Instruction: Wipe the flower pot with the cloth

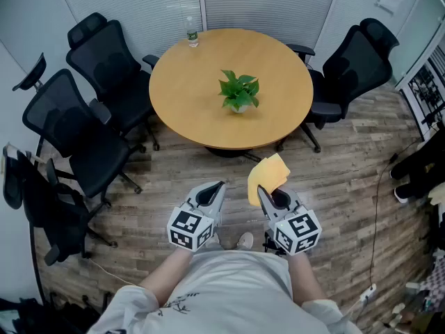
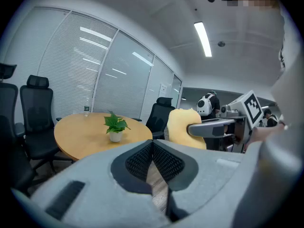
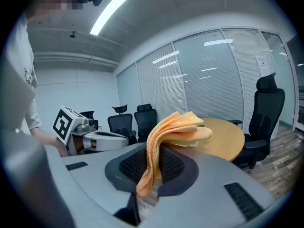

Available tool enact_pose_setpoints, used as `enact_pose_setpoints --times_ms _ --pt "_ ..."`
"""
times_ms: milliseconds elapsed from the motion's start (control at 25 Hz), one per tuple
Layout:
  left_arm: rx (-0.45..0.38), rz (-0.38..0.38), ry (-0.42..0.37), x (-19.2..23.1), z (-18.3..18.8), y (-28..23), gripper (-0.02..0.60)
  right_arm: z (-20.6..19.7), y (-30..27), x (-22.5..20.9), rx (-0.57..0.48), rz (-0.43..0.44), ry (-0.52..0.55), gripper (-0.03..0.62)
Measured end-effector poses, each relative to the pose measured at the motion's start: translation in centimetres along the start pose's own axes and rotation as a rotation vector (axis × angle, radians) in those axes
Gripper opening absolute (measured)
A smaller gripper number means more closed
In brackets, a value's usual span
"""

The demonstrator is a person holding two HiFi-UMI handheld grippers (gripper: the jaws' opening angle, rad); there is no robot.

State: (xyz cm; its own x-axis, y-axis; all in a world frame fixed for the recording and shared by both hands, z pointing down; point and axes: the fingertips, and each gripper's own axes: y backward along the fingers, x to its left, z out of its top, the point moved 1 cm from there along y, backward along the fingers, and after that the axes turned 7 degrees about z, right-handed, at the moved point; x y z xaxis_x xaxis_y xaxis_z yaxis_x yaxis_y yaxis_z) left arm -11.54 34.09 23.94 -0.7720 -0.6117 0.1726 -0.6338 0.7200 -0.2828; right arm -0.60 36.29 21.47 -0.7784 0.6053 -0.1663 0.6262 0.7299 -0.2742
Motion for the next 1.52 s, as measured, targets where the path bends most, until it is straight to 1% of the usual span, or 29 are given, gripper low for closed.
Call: enact_pose_setpoints --times_ms 240,560,880,1240,1360,1520 --pt "0.004 0.004 0.001 -0.6 0.0 -0.2 0.011 -0.2 0.6 -0.5 -0.001 0.004 -0.015 0.049" --pt "0.001 0.029 -0.024 -1.2 0.4 -1.0 0.011 -0.6 1.3 -1.7 -0.001 -0.002 -0.038 0.051" --pt "-0.007 0.053 -0.019 -2.7 0.7 -2.0 0.011 -1.4 2.4 -2.4 0.001 0.045 -0.043 0.051" --pt "-0.020 0.109 -0.004 -4.5 0.3 -2.6 0.011 -1.5 3.9 -3.7 0.012 0.105 -0.017 0.051" --pt "-0.029 0.120 0.002 -5.3 0.3 -2.8 0.011 -1.8 4.5 -4.2 0.020 0.114 -0.007 0.051" --pt "-0.029 0.117 -0.012 -5.7 0.1 -2.7 0.011 -2.5 4.4 -4.5 0.023 0.122 -0.022 0.051"
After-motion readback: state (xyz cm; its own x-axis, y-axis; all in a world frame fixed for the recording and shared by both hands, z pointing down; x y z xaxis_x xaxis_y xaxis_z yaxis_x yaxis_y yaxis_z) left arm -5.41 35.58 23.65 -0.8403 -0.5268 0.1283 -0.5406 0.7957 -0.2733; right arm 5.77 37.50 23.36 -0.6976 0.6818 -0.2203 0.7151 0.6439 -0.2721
